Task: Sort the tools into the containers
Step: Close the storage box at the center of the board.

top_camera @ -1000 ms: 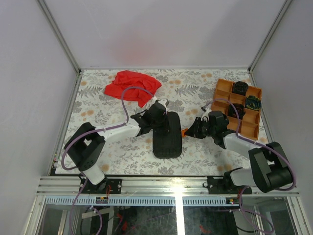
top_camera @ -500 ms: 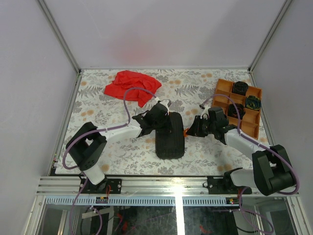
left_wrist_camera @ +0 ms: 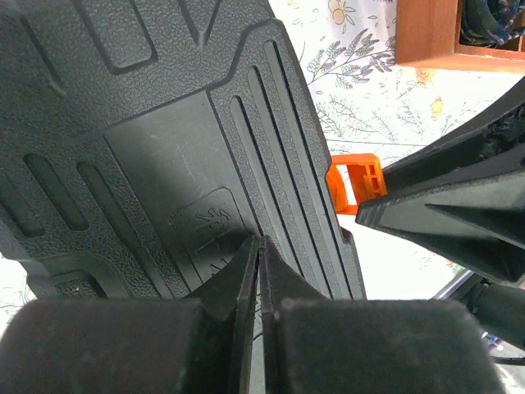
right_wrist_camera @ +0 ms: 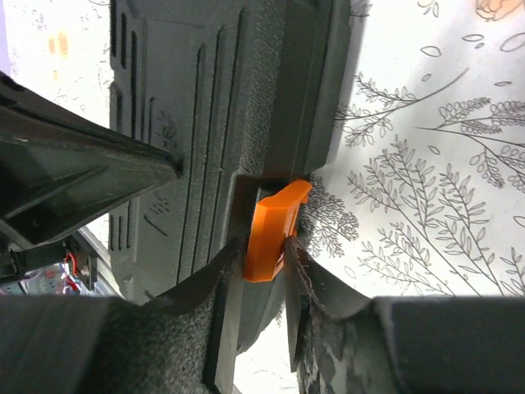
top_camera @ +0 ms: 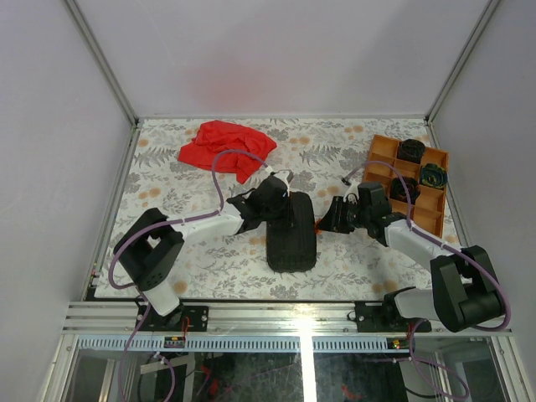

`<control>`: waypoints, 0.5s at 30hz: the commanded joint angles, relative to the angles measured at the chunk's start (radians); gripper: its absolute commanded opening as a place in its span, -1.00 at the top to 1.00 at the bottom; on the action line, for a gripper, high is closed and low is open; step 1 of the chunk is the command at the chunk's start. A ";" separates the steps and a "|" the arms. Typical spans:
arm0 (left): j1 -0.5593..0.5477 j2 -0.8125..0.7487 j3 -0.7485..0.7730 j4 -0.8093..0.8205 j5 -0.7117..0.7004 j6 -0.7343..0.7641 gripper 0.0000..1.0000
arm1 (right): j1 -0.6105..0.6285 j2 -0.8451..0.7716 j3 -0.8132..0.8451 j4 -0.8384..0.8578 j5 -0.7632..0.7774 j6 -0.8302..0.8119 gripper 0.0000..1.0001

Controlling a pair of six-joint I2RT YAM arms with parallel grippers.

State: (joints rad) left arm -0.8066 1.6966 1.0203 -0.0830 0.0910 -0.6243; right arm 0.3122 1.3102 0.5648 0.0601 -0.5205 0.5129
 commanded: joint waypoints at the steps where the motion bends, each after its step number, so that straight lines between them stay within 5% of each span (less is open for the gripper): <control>1: -0.013 0.083 -0.033 -0.138 -0.014 0.018 1.00 | 0.010 -0.024 0.047 0.202 -0.169 0.046 0.36; 15: -0.021 0.091 -0.031 -0.138 -0.013 0.017 1.00 | 0.009 0.011 -0.020 0.307 -0.185 0.115 0.28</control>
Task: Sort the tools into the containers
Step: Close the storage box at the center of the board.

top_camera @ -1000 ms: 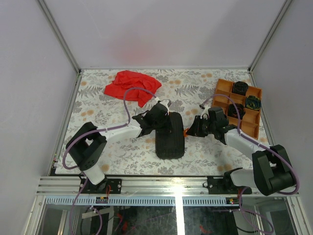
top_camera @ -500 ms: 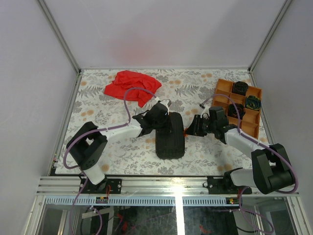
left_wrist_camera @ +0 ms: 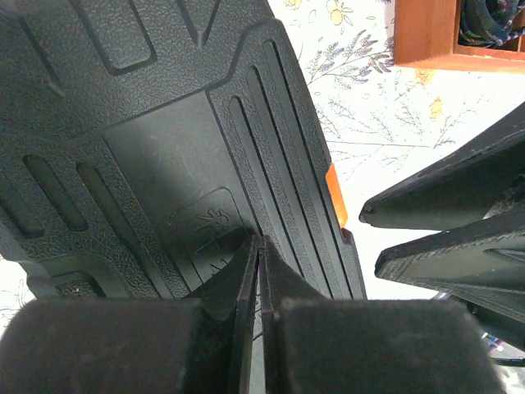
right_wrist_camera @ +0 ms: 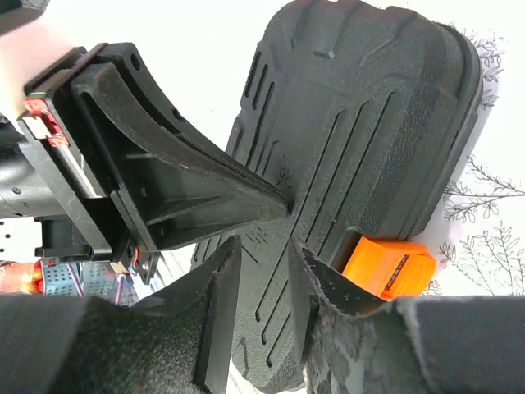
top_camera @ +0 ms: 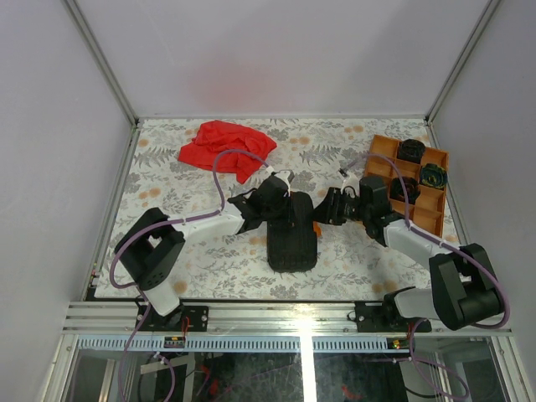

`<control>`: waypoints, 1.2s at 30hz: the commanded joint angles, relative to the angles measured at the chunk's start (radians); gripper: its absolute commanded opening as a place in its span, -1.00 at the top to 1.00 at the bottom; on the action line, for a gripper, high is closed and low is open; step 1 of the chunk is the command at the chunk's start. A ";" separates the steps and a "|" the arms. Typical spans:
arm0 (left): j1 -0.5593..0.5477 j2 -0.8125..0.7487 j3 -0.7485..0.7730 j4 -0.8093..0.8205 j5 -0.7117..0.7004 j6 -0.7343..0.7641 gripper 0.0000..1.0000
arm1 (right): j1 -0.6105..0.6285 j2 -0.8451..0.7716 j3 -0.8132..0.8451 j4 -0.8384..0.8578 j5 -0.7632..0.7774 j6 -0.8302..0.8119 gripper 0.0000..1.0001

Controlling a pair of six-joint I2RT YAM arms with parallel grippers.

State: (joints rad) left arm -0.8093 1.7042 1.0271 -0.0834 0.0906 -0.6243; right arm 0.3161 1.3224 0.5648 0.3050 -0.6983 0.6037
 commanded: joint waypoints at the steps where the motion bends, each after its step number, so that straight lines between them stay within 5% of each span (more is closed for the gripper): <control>1: -0.018 0.083 -0.038 -0.138 -0.013 0.016 1.00 | 0.005 -0.014 -0.021 0.036 0.026 0.014 0.28; 12: -0.018 0.081 -0.043 -0.132 -0.017 0.020 1.00 | 0.006 -0.079 -0.009 -0.289 0.526 -0.107 0.55; 20: -0.018 0.092 -0.041 -0.128 -0.009 0.025 1.00 | 0.006 -0.036 -0.029 -0.219 0.387 -0.118 0.78; 36: -0.018 0.111 -0.032 -0.141 -0.004 0.029 1.00 | 0.006 0.033 -0.052 -0.152 0.328 -0.112 0.86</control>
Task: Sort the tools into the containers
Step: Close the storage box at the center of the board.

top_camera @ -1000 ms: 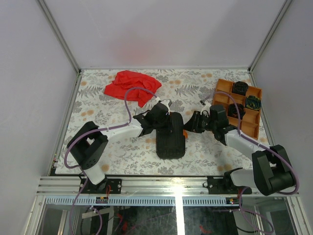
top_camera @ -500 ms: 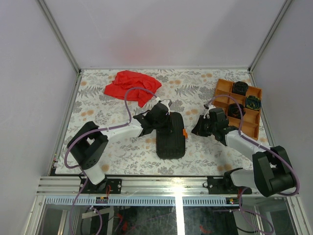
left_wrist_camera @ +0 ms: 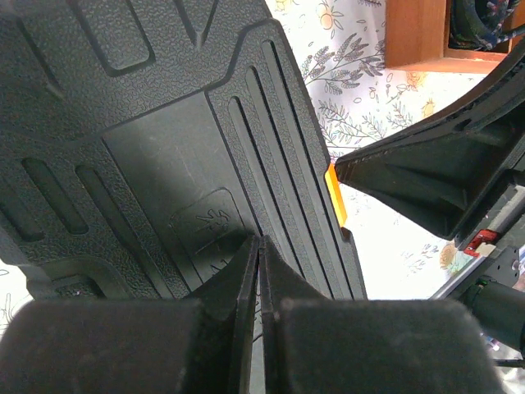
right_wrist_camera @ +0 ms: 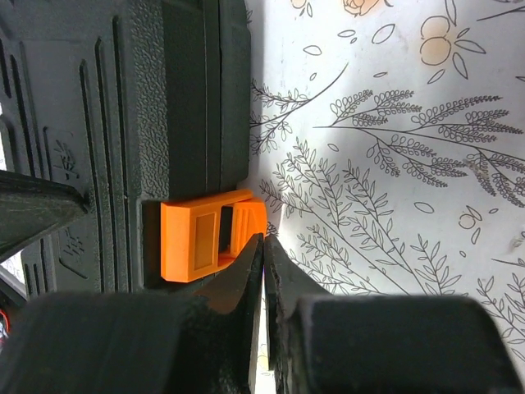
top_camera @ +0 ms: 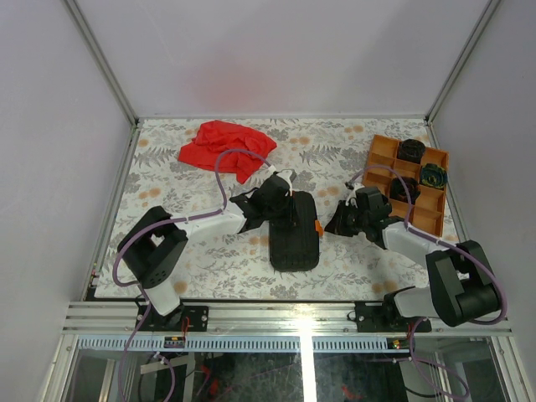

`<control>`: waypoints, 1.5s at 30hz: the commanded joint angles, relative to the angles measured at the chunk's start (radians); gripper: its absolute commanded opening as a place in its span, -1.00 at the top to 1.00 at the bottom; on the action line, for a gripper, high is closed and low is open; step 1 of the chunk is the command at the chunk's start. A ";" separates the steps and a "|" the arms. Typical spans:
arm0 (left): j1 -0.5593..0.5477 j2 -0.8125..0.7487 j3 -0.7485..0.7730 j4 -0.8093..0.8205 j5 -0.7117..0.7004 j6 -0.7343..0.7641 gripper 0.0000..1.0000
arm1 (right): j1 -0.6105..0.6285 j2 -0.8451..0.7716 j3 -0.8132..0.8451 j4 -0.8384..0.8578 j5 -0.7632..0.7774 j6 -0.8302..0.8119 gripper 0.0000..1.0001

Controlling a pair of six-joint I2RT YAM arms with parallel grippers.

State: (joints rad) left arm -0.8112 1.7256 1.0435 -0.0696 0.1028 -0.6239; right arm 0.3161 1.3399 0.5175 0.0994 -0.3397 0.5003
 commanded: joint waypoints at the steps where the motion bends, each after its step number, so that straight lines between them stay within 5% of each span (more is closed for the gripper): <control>1: -0.016 0.088 -0.049 -0.155 -0.016 0.029 1.00 | 0.005 0.023 -0.004 0.059 -0.036 -0.009 0.86; 27: -0.016 0.094 -0.046 -0.158 -0.018 0.029 1.00 | 0.025 0.172 -0.014 0.216 -0.202 0.047 0.86; 35: -0.016 -0.031 -0.043 -0.172 -0.119 0.055 0.98 | 0.026 -0.085 0.089 -0.104 0.240 -0.057 0.52; 40: -0.016 -0.213 -0.036 -0.186 -0.262 0.082 0.42 | 0.025 -0.260 0.193 -0.309 0.515 -0.125 0.18; 45: -0.015 -0.415 -0.028 -0.213 -0.409 0.115 -0.24 | 0.025 -0.459 0.229 -0.306 0.495 -0.195 -0.14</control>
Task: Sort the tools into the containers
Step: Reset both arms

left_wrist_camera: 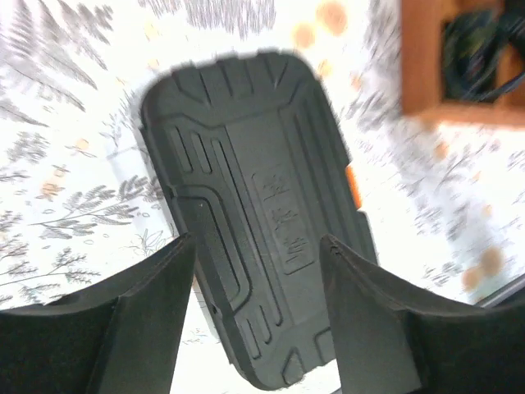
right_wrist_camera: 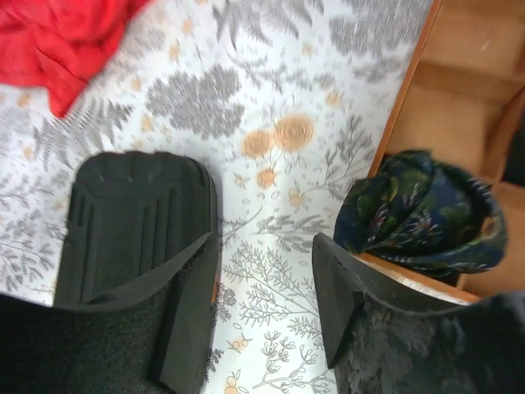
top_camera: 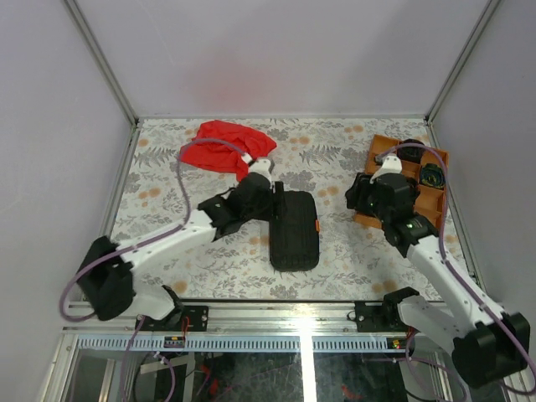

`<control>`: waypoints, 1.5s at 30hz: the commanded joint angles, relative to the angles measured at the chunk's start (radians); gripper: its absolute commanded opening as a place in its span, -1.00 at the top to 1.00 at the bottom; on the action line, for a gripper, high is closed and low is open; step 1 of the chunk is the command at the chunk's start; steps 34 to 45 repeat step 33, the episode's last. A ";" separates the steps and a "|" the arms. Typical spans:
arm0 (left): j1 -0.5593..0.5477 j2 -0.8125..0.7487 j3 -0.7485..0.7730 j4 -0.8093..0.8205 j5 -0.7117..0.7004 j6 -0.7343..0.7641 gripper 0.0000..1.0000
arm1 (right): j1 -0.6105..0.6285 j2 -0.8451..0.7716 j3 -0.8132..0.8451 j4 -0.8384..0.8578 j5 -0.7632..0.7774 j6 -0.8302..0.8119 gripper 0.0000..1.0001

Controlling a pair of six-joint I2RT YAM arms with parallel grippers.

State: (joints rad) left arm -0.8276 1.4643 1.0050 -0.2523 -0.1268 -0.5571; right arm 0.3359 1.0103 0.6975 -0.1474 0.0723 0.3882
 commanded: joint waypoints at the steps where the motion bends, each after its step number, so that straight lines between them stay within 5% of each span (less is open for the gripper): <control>1: 0.002 -0.192 0.006 -0.036 -0.209 0.055 -0.32 | 0.005 -0.170 0.055 -0.062 0.070 -0.088 -0.19; 9: 0.002 -0.584 -0.169 -0.034 -0.481 0.030 -0.98 | 0.004 -0.451 0.001 -0.094 0.071 -0.063 -1.00; 17: 0.001 -0.874 -0.289 -0.224 -0.678 -0.117 -1.00 | 0.005 -0.681 -0.165 -0.074 0.085 0.015 -0.98; 22: 0.000 -0.990 -0.338 -0.261 -0.682 -0.173 -1.00 | 0.005 -0.745 -0.225 -0.098 0.134 0.064 -0.98; 45: 0.000 -0.921 -0.306 -0.279 -0.745 -0.199 -1.00 | 0.005 -0.723 -0.224 -0.115 0.121 0.046 -0.98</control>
